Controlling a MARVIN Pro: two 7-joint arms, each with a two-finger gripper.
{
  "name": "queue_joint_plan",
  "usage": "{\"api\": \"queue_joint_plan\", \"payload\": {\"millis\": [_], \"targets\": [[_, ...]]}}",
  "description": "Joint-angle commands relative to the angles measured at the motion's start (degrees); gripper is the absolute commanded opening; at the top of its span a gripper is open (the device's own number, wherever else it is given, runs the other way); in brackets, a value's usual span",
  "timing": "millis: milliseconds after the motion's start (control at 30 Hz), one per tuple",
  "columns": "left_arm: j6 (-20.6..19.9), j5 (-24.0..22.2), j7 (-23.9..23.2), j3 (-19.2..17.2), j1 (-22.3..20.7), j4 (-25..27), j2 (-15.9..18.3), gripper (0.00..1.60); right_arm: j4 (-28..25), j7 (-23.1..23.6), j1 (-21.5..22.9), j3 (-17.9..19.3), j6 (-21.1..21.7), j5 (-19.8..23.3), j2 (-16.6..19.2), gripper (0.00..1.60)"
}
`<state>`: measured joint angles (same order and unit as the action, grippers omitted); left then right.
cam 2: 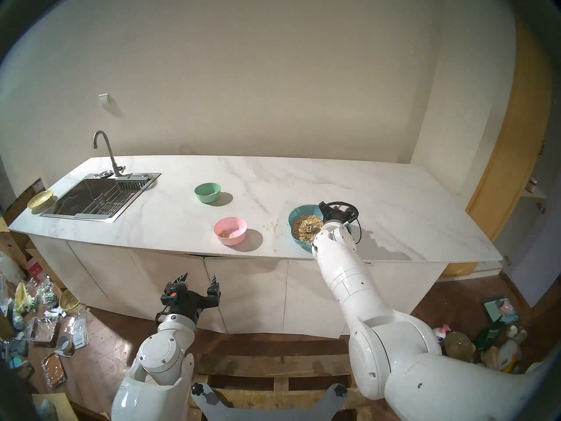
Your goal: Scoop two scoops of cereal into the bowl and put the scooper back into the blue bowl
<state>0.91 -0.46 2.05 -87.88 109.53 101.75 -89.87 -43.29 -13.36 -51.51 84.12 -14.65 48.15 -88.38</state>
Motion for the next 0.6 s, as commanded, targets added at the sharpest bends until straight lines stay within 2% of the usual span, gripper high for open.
{"api": "queue_joint_plan", "payload": {"millis": [0, 567], "targets": [[0.3, -0.2, -0.3, 0.1, -0.3, 1.6, 0.0, 1.60, -0.9, 0.3, 1.1, 0.1, -0.3, 0.0, 0.2, 0.00], [0.3, -0.1, -0.3, 0.1, -0.3, 1.6, 0.0, 1.60, -2.8, -2.5, 1.2, -1.3, 0.1, -0.7, -1.6, 0.00]]}}
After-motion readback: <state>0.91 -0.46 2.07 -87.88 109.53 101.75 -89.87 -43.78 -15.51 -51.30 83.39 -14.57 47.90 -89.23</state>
